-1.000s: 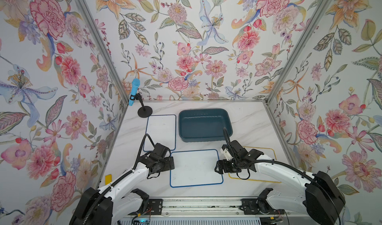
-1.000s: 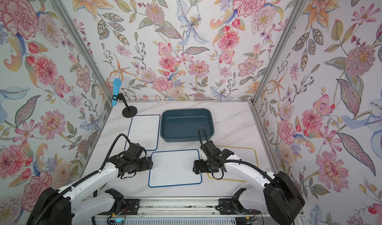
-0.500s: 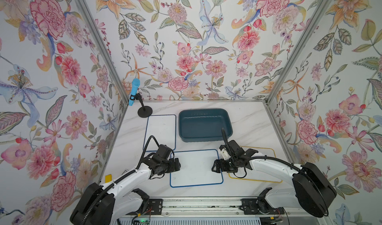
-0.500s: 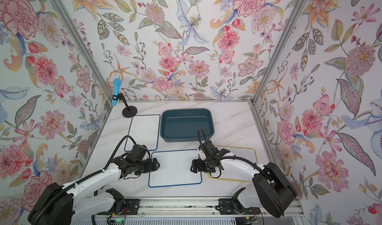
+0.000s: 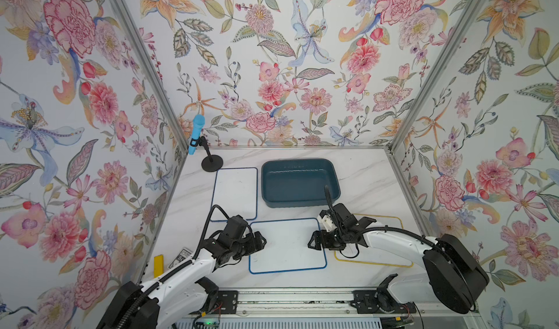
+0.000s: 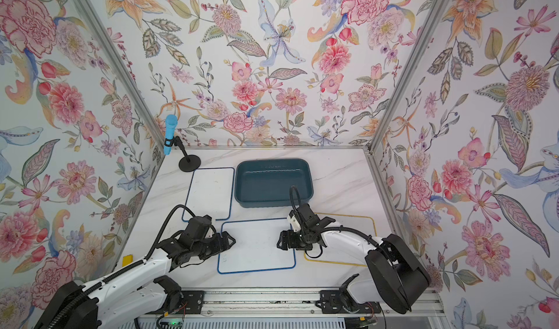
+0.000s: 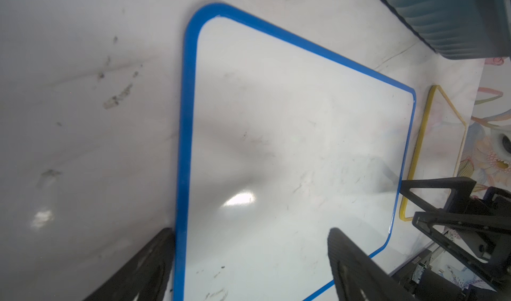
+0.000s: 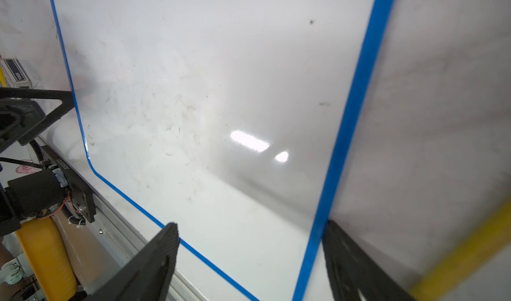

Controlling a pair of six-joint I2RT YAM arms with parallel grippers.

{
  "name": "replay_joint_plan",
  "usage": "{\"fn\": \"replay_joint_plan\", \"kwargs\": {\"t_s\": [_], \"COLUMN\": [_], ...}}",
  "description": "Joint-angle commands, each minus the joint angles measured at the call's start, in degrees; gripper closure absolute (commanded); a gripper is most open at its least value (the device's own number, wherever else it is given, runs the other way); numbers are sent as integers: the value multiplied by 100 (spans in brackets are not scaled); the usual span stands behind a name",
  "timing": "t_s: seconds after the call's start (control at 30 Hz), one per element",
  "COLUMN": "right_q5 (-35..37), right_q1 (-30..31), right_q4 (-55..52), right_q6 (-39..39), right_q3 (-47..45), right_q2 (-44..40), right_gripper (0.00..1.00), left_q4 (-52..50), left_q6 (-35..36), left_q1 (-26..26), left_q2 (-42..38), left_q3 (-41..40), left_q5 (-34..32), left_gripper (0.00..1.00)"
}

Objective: Put the whiteboard into the storage box
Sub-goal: Pick up the whiteboard at the center of the board.

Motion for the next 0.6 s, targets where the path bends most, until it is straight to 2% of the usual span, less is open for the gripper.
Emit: {"fn": "replay_joint_plan", "kwargs": {"t_s": [0.0,0.3,0.4,0.57], "right_q5": [-603,-579,-606,-650], "right_q1": [399,509,504,505], "right_q4": [285,635,778,1029], "right_q6": [64,213,255,260], "right_q3": [-336,-472,-563,-660], "right_q2": [633,705,710,745], "right_gripper": [18,18,18,19], "left_q4": [972,1973,2084,2243], "left_q6": [-570,-1219,-1319,-1392], "left_q1": [-114,-120,-115,-138], "left_q2": [-34,-352,-424,-546], "left_q3": [-157,-245,-179,-113], "left_q5": [1314,1749,1786,1971], "left_gripper": [12,15,20,18]}}
